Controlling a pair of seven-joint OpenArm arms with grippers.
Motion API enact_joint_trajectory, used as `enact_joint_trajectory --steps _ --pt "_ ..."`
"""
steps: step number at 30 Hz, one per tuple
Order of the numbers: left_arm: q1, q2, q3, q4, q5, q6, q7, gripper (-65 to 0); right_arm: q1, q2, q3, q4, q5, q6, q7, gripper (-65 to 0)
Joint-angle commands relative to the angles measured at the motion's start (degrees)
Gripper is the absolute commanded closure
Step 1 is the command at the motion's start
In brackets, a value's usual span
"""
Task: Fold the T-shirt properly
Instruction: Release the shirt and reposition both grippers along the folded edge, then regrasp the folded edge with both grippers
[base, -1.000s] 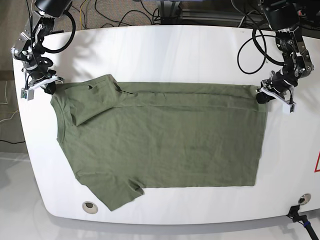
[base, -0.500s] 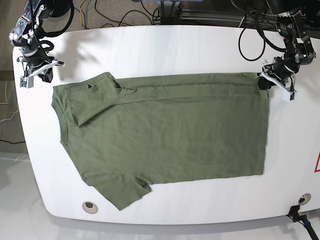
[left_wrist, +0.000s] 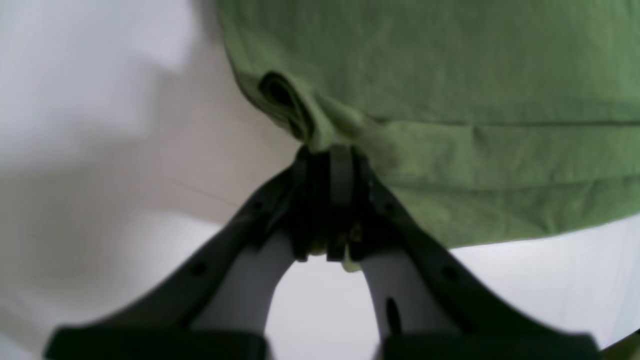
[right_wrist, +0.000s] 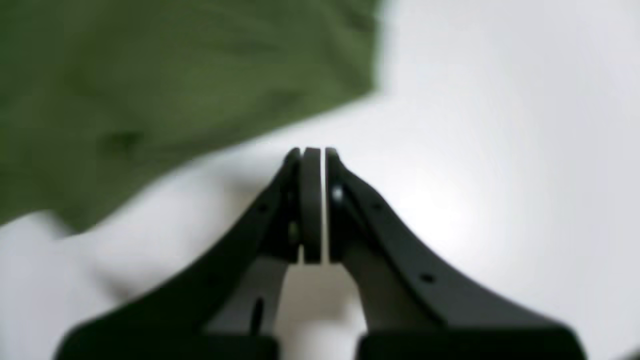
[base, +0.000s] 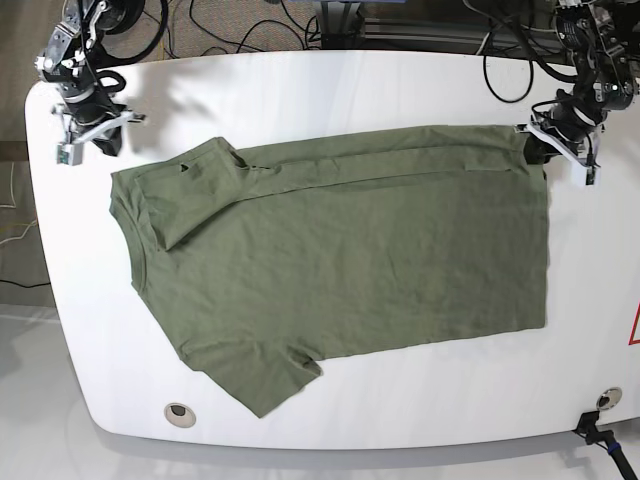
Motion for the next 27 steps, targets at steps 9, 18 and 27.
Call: enact_joint_trajectory --steps 9,18,27 --pt "0.03 -0.55 -0.33 0.96 -0.94 -0.31 -1.07 -3.3 0.21 0.91 0.88 1.01 0.99 0.01 1.08 -3.3" --pt "0.12 -0.55 -0.33 0.96 -0.94 -0.40 -1.07 -3.3 0.91 1.52 5.72 0.13 15.05 0.01 0.91 -32.3" --pt "0.12 -0.46 -2.79 0.96 -0.94 -0.40 -1.07 -17.7 6.10 1.52 5.72 -7.87 17.25 0.53 0.73 -32.6"
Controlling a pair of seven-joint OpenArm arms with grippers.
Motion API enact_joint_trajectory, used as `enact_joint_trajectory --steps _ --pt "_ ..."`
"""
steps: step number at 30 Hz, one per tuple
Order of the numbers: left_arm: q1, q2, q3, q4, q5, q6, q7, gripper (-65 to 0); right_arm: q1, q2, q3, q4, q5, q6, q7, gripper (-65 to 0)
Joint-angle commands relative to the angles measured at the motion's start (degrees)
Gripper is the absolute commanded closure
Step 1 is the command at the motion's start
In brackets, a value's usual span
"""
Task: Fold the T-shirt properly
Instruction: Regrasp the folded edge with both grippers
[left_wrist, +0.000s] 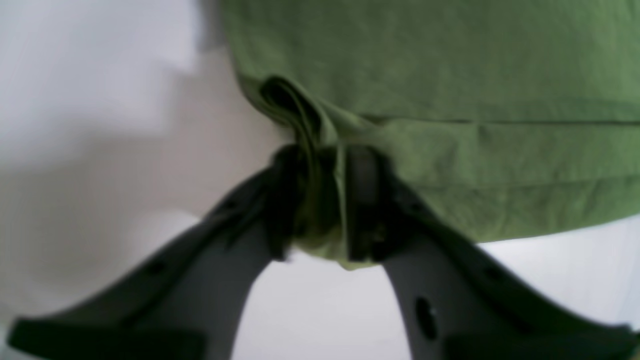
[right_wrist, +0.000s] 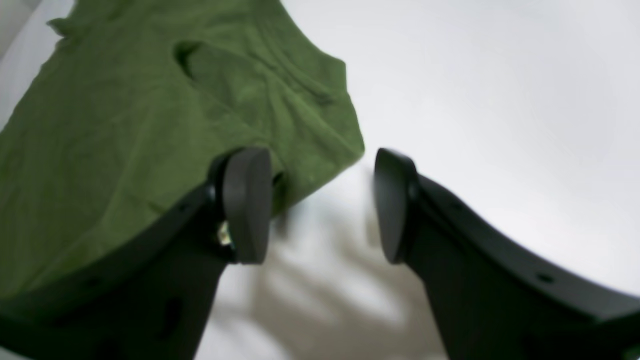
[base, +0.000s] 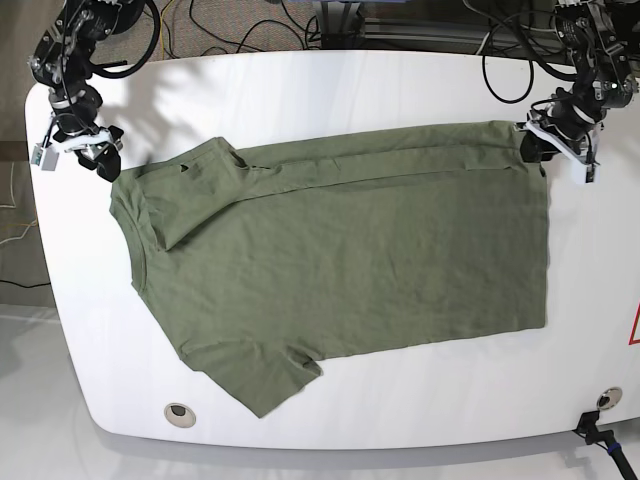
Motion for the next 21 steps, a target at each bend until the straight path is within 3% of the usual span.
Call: enact_joint_trajectory --steps 1,9,21 --pt "-0.23 -0.81 -1.98 0.96 -0.89 -0.16 -1.16 -18.9 2.56 1.08 0.30 -2.39 0.95 1.79 1.01 -32.6" --pt "-0.23 -0.81 -3.12 0.96 -0.89 -0.33 -1.16 -18.8 6.87 2.75 0.21 -12.85 0.86 3.28 1.01 -32.6" --pt "-0.23 -0.81 -3.12 0.96 -0.89 -0.33 -1.16 -18.9 8.72 2.75 -0.23 -17.60 0.60 4.16 1.01 -32.6"
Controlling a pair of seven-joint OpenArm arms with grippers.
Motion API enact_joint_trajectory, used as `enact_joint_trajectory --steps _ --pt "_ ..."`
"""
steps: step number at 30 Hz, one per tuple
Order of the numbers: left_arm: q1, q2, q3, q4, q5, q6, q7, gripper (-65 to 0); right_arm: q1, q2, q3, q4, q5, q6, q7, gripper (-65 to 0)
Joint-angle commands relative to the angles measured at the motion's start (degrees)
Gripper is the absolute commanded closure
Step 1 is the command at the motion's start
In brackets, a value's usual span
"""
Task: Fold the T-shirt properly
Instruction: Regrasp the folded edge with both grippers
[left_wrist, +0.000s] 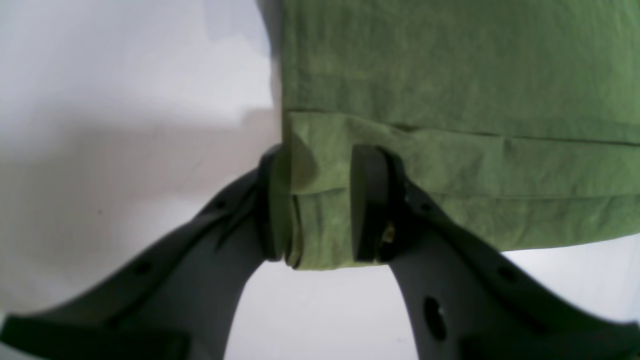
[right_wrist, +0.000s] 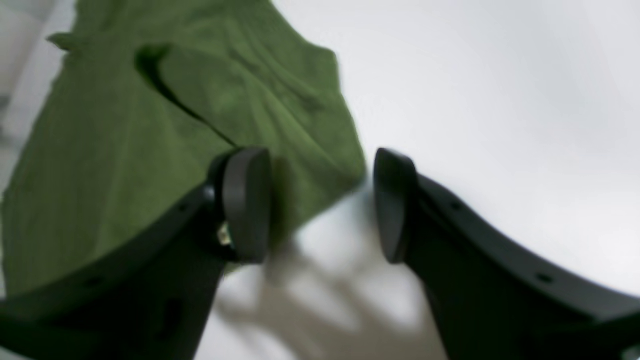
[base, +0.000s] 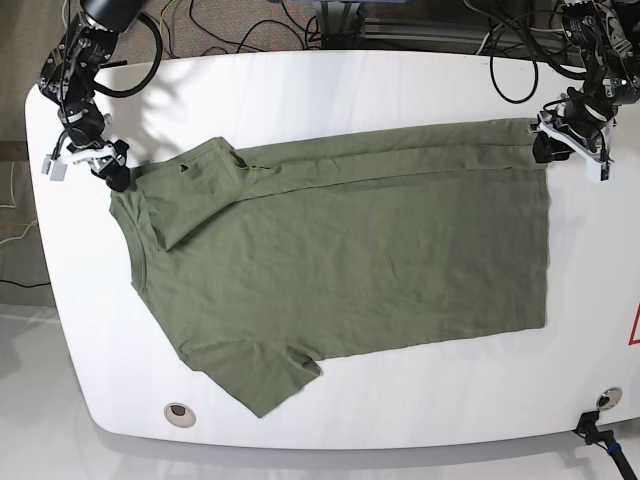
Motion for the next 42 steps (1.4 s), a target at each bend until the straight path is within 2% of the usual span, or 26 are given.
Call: enact_joint_trajectory --steps 1,6,11,17,19,21,22,29,33,38,42 --pt "-0.25 -0.77 -0.30 0.87 -0.91 -0.35 -1.09 -18.9 1.09 0.85 -0.08 -0.94 0.27 0.18 -0.12 -32.6" --pt "-0.16 -0.68 -0.39 0.70 -0.91 -0.09 -1.09 -18.9 1.79 0.77 -3.24 -0.94 0.62 0.18 -0.12 -32.4" --pt "0.63 -0.50 -4.17 0.70 -0.91 -0.18 -1.09 -18.9 1.88 0.68 -3.24 -1.03 0.62 0.18 -0.12 -32.2" --pt "0.80 -0.50 -5.14 0.70 -0.91 -0.35 -0.92 -18.9 1.88 0.68 -3.06 -1.03 0.44 0.18 -0.12 -30.6" --pt "1.51 -0.50 -5.05 0.70 -0.91 -0.35 -1.00 -18.9 1.88 0.68 -3.06 -1.03 0.27 0.18 -0.03 -20.7" --pt "1.77 -0.50 -4.79 0.70 -0.91 -0.35 -1.00 -18.9 2.15 0.68 -2.89 -1.03 0.27 0.18 0.05 -5.2" --pt "1.86 -0.50 -4.79 0.61 -0.91 -0.35 -1.00 -18.9 2.15 0.68 -2.89 -1.03 0.27 0.18 0.05 0.0" --pt "2.65 -0.42 -4.79 0.26 -1.00 -0.79 -1.09 -19.0 2.15 0.85 -3.15 -1.03 0.27 0.18 0.05 0.0" --pt "2.39 0.64 -5.14 -4.93 -1.00 -5.19 -1.18 -19.0 1.88 0.85 -3.15 -1.03 0.27 0.18 0.05 0.0" --pt "2.39 1.87 -5.05 -8.53 -1.09 -5.80 -1.27 -19.0 1.71 1.03 -3.15 -1.03 0.27 0.18 0.05 0.0" --pt "2.39 2.84 -5.05 -8.89 -0.91 -8.44 -1.27 -19.0 1.35 1.03 -3.15 -0.86 0.27 0.18 0.05 0.0"
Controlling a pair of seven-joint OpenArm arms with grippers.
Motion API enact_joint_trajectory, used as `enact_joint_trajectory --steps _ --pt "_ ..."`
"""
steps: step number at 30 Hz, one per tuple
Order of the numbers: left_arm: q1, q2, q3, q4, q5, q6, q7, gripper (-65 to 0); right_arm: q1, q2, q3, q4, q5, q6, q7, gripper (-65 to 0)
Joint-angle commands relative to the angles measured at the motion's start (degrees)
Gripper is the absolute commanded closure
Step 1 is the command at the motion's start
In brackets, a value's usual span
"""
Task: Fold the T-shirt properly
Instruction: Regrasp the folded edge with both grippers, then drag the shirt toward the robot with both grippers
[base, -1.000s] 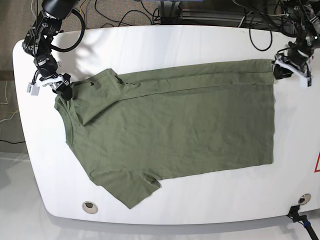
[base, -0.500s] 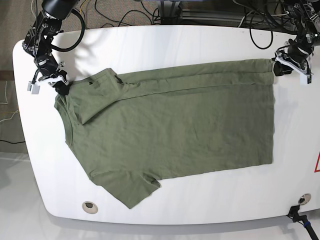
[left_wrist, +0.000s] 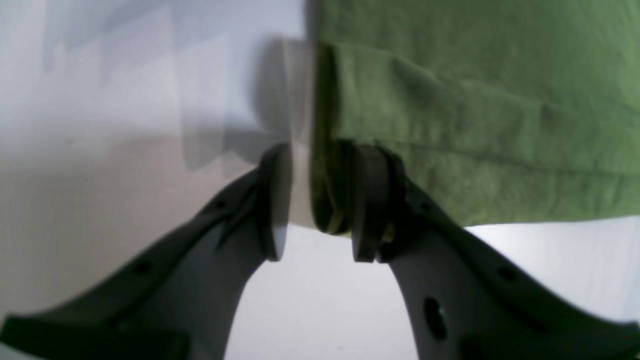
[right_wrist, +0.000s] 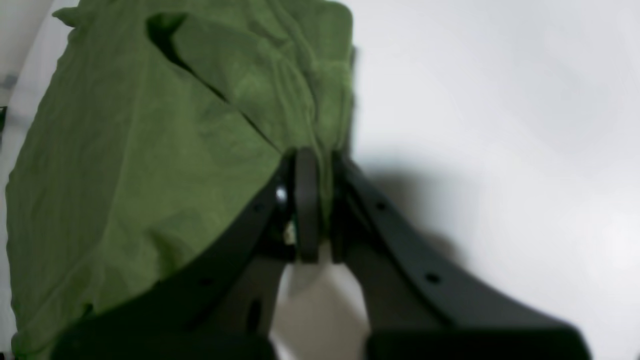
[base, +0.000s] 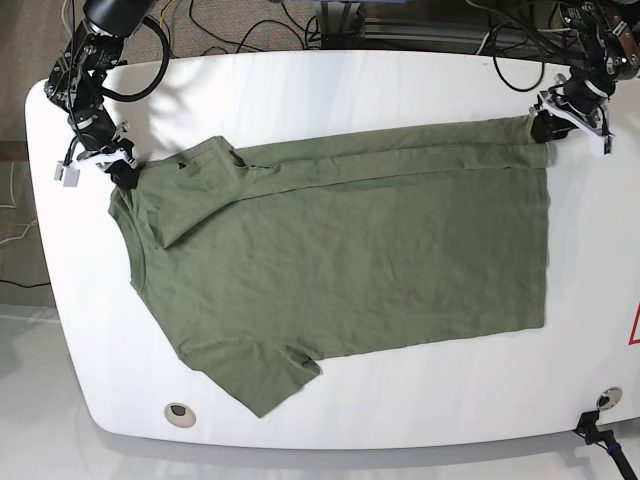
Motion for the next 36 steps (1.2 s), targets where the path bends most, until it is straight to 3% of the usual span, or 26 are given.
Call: enact_joint_trajectory --steps 1,9,13,25,27,29,36 --pt "0.48 0.30 0.15 0.08 1.32 -0.44 2.23 -19.0 0.13 1.16 0.21 0.89 0.27 0.20 0.40 0.0" --pt "0.48 0.48 0.41 0.08 1.14 -0.53 2.58 -19.0 0.13 1.07 0.21 0.89 0.27 0.20 0.31 0.0" --pt "0.04 0.48 0.50 0.08 1.23 -2.38 2.58 -18.8 0.13 1.16 0.21 0.98 0.27 0.20 0.31 0.0" --pt "-1.19 0.48 3.23 0.08 1.23 -2.20 2.41 -18.2 0.13 1.07 0.21 0.98 0.44 0.20 0.23 0.0" --pt "-1.19 0.48 3.23 0.08 1.23 -2.20 2.41 -11.6 0.13 1.16 0.30 0.98 0.44 0.20 0.23 0.0" --pt "-1.19 0.48 3.23 0.08 1.23 -2.02 2.41 0.0 0.13 1.16 0.30 0.98 0.44 0.20 0.23 0.0" --pt "-1.27 0.48 3.23 0.08 1.32 -2.02 2.32 0.0 0.13 0.98 0.21 0.98 0.36 0.20 0.23 0.0"
